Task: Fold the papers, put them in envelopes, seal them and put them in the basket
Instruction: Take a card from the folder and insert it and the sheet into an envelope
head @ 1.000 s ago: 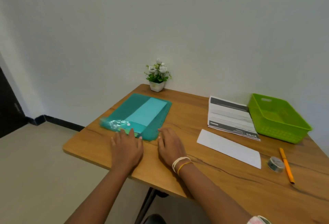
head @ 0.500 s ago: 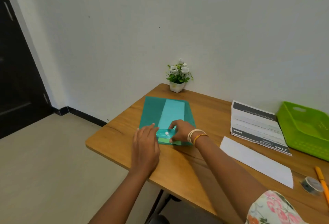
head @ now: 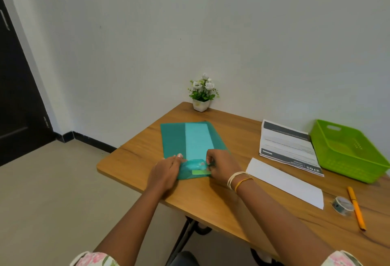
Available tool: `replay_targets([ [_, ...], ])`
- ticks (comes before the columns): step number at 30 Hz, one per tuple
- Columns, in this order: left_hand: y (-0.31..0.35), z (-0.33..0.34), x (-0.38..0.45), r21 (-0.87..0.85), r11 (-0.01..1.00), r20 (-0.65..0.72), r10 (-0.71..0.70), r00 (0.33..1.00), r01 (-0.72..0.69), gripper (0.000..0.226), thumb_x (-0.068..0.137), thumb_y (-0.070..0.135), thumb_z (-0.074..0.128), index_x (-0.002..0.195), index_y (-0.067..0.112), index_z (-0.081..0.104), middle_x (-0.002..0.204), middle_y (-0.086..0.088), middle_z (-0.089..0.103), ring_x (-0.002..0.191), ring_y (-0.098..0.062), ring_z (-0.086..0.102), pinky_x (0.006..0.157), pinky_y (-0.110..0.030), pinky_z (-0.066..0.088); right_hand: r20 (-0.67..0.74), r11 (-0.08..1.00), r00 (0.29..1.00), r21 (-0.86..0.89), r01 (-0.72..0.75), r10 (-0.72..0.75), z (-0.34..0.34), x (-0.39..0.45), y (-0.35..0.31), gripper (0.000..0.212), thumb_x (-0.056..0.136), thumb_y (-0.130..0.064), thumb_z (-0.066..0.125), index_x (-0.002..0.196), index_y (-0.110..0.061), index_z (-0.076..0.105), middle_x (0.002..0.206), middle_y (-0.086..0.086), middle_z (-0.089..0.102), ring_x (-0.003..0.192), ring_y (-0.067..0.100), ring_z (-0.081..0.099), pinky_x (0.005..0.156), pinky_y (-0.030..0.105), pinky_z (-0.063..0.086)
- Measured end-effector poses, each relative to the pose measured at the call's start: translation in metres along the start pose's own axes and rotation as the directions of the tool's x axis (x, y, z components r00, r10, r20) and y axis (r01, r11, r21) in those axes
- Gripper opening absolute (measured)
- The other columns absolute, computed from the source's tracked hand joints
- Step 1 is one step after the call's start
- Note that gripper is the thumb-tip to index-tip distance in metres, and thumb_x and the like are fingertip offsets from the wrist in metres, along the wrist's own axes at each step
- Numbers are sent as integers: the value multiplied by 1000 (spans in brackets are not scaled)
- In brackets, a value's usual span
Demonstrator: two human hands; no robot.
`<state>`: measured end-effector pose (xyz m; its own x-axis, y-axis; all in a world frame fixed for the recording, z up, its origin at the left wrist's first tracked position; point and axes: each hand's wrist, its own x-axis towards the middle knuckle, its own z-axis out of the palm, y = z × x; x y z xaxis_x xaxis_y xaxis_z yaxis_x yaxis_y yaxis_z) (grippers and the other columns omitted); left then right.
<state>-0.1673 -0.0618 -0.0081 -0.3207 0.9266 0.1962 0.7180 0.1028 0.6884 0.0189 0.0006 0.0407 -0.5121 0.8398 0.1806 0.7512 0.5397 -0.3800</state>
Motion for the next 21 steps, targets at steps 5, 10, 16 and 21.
replay_targets([
  [5, -1, -8, 16, -187, 975, 200, -82, 976, 120, 48, 97, 54, 29, 111, 36, 71, 135, 7, 58, 119, -16, 52, 100, -37, 38, -59, 984, 986, -103, 147, -153, -3, -35, 9, 19, 77, -4, 60, 83, -21, 53, 90, -1, 66, 84, 20, 58, 71, 34, 50],
  [10, 3, -17, 21, 72, 997, 383, -9, 924, -20, 69, 83, 47, 68, 144, 26, 43, 154, 5, 34, 142, -16, 30, 115, -36, 26, 73, 976, 984, -136, 172, -163, 6, -64, 15, 22, 75, -13, 53, 92, -26, 52, 106, -2, 67, 95, 20, 60, 77, 33, 51],
  [16, -7, -4, 6, 24, 995, 55, 96, 994, -97, 49, 85, 29, 67, 132, 22, 57, 149, 5, 42, 133, -17, 44, 107, -35, 39, 49, 999, 998, 29, 46, -47, 10, -67, 10, 14, 77, -17, 51, 86, -26, 57, 121, -10, 64, 103, 13, 58, 80, 21, 43],
  [21, -2, -3, 2, -87, 992, -182, 69, 981, -86, 19, 89, 21, 65, 104, 13, 75, 107, -2, 73, 101, -17, 65, 88, -29, 50, -98, 999, 995, -17, -28, 26, 18, -48, -2, 20, 87, -26, 45, 90, -20, 63, 93, 1, 71, 80, 19, 62, 71, 34, 52],
])
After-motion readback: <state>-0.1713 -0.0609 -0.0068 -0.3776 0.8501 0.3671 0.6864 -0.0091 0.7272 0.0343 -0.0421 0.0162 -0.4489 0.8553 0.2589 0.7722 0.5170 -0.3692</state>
